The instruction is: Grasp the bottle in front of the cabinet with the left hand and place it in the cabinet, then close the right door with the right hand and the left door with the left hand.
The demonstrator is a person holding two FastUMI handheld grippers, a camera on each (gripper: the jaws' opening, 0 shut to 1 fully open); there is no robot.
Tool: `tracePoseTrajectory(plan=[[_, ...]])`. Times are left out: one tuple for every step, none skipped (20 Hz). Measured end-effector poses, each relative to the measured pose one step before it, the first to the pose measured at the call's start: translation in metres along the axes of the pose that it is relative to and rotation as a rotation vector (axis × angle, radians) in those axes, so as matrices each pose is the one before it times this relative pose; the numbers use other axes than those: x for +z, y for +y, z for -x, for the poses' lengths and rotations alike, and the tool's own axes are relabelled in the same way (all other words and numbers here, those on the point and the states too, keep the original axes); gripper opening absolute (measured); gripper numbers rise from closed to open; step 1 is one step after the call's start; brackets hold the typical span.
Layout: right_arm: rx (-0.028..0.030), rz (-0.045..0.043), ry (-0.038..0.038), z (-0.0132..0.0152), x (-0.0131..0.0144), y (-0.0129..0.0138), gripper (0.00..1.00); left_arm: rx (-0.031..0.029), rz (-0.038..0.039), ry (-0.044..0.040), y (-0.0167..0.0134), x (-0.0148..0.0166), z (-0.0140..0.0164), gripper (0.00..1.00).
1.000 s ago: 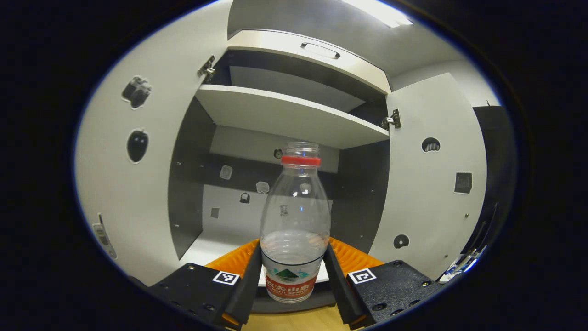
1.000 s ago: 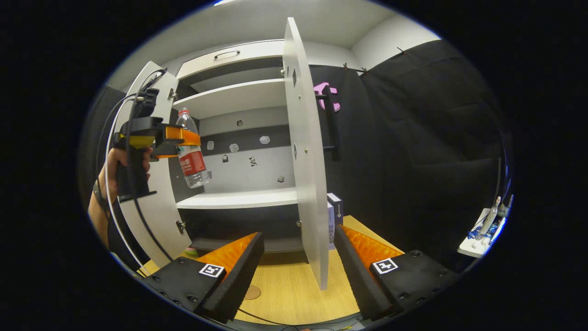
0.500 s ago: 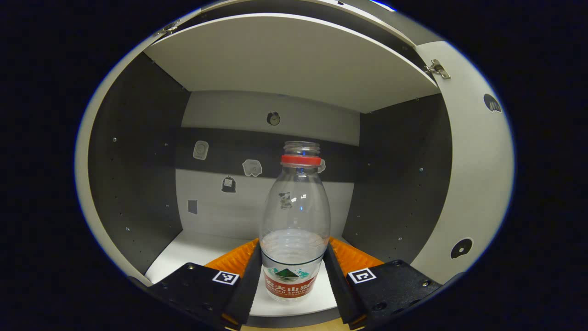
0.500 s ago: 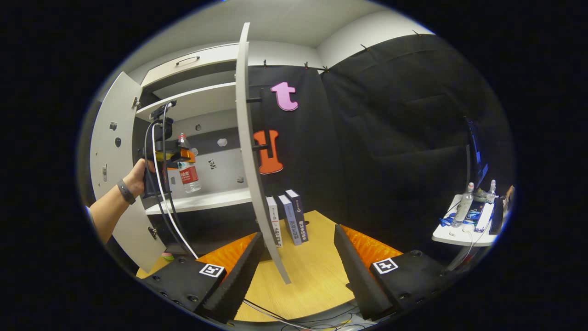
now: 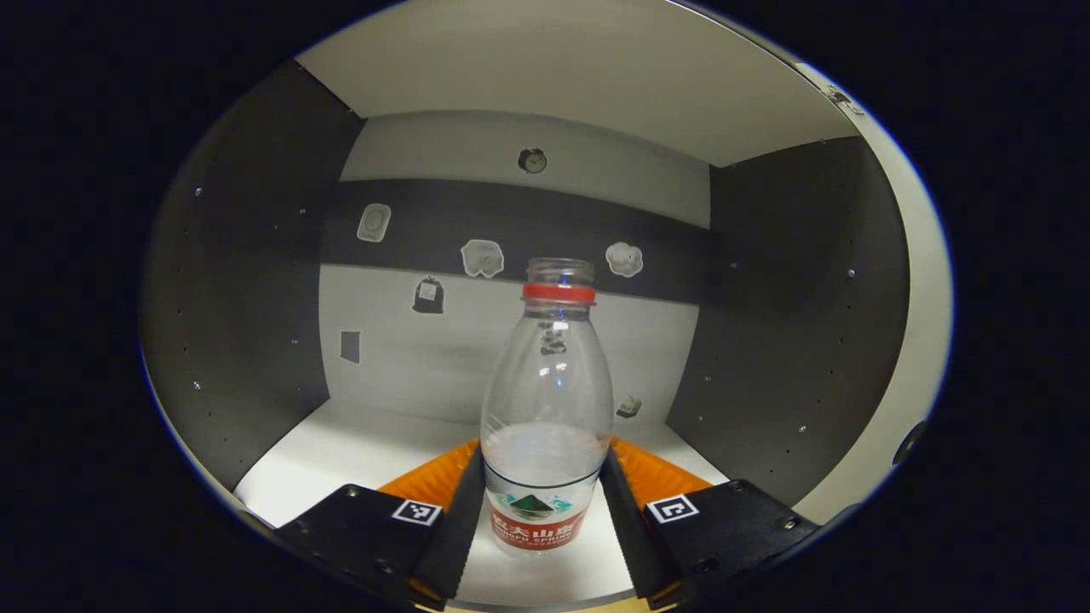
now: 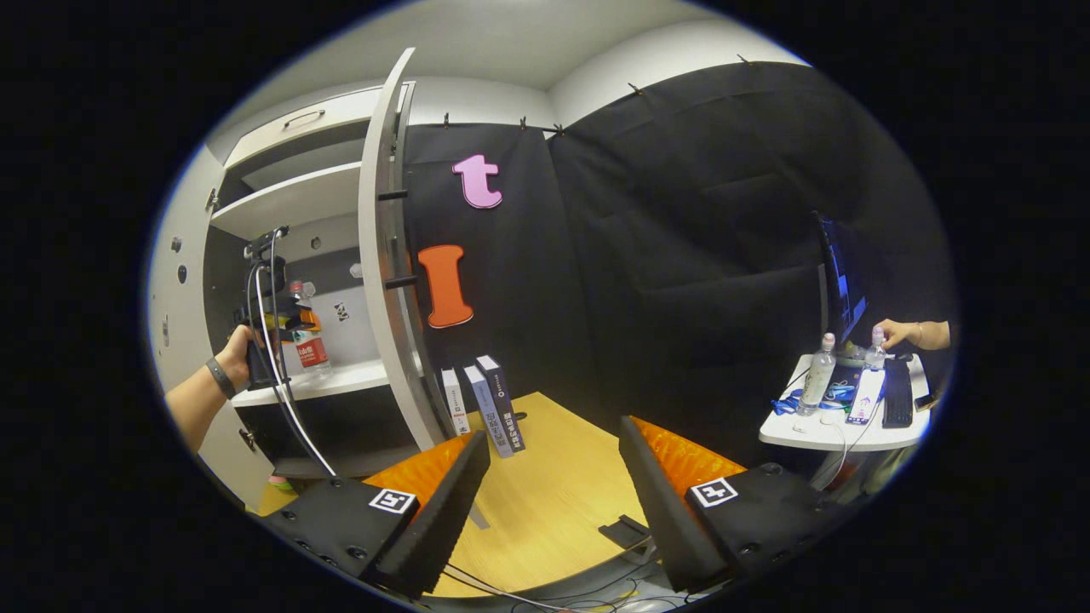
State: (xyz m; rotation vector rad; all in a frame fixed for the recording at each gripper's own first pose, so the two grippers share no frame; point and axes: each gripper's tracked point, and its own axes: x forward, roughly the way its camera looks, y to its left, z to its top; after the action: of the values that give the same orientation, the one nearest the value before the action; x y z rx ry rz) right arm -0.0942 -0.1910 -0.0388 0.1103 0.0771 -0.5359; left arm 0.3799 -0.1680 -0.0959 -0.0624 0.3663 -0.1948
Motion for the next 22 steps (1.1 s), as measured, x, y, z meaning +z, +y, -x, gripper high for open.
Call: tracePoseTrajectory(plan=[[0.00270,0.00289,0.00229,-0.00021,-0.00032,0.00161,1.00,-0.00458,-0.00558,0.00558,-0.00183,-0.00257,0.00089,0.74],[0.00332,0.00390,0.00276,-0.00150,-0.00159,0.00293,1.00,-0.00276,-0.01513,-0.00738,-0.00146,0.00110,-0.00072,0.75],[0.00350,0.00364,0.00345,-0.00147,-0.00117,0.00231,1.00,0.00271,-0.01763,0.00382,-0.00017,-0.00120,0.00022,0.78],[0.00354,0.00249,0.00313,-0.00228,-0.00131,0.00190,1.00,0.00200,-0.01471,0.00436,0.00069,-0.00365,-0.00271,0.79],[0.00425,0.00076,0.00315,-0.00015,-0.00076,0.00181,1.00,-0.00412,-0.00699,0.00582,-0.00047,-0.00216,-0.00173,0.83],[0.00402,0.00131,0.00250,-0.00015,-0.00013,0.00150,1.00,-0.00523,0.00657,0.00377,-0.00179,-0.00298,-0.00082,0.88],[0.00287,0.00266,0.00130,-0.00043,0.00071,0.00087,1.00,-0.00671,0.01613,0.00203,-0.00191,-0.00172,0.00109,0.97],[0.00005,0.00432,0.00020,-0.00080,-0.00024,0.00029,1.00,-0.00457,0.01639,-0.00380,-0.00056,0.00018,0.00200,0.98],[-0.00227,0.00355,0.00037,0.00036,0.00102,-0.00061,1.00,0.00278,0.01111,-0.01090,0.00106,0.00280,0.00352,0.96],[-0.00072,0.00221,-0.00007,0.00061,0.00117,-0.00079,1.00,0.00341,0.00681,-0.01853,0.00183,0.00425,0.00275,0.95],[0.00076,0.00045,-0.00033,-0.00105,0.00021,-0.00020,1.00,0.00131,0.00108,-0.02393,0.00136,0.00720,0.00461,0.95],[0.00197,0.00054,0.00140,0.00009,-0.00028,-0.00032,1.00,0.00288,-0.00458,-0.02364,0.00144,0.00816,0.00608,0.95],[0.00315,0.00070,0.00173,-0.00061,-0.00048,0.00123,1.00,-0.00265,-0.00737,-0.02334,-0.00010,0.00949,0.00694,0.95],[0.00492,0.00090,0.00125,-0.00023,0.00156,0.00103,1.00,-0.01229,-0.00758,-0.02267,-0.00300,0.01038,0.00735,0.95],[0.00772,0.00130,0.00169,-0.00137,-0.00014,0.00243,1.00,-0.01725,-0.00004,-0.02332,-0.00399,0.01160,0.00814,0.95],[0.00941,0.00121,-0.00005,-0.00092,0.00050,0.00288,1.00,-0.01532,0.00072,-0.02201,-0.00389,0.01091,0.01006,0.95],[0.01161,0.00070,-0.00053,-0.00062,0.00100,0.00376,1.00,-0.00889,-0.00311,-0.02389,-0.00214,0.01283,0.01117,0.94],[0.01370,0.00108,-0.00040,-0.00119,0.00113,0.00384,1.00,-0.00618,-0.00505,-0.02748,-0.00159,0.01282,0.01048,0.95],[0.01425,-0.00009,-0.00033,-0.00083,-0.00028,0.00420,1.00,-0.00736,-0.00740,-0.02623,-0.00198,0.01261,0.01259,0.95],[0.01446,-0.00088,-0.00057,0.00017,0.00140,0.00377,1.00,-0.00728,-0.00732,-0.02258,-0.00274,0.01215,0.01310,0.94],[0.01602,-0.00105,0.00051,-0.00117,0.00049,0.00425,1.00,-0.00509,-0.00243,-0.02191,-0.00183,0.01172,0.01437,0.94],[0.01839,-0.00039,0.00131,-0.00106,0.00035,0.00473,1.00,-0.00116,0.00267,-0.02112,-0.00039,0.01024,0.01395,0.94]])
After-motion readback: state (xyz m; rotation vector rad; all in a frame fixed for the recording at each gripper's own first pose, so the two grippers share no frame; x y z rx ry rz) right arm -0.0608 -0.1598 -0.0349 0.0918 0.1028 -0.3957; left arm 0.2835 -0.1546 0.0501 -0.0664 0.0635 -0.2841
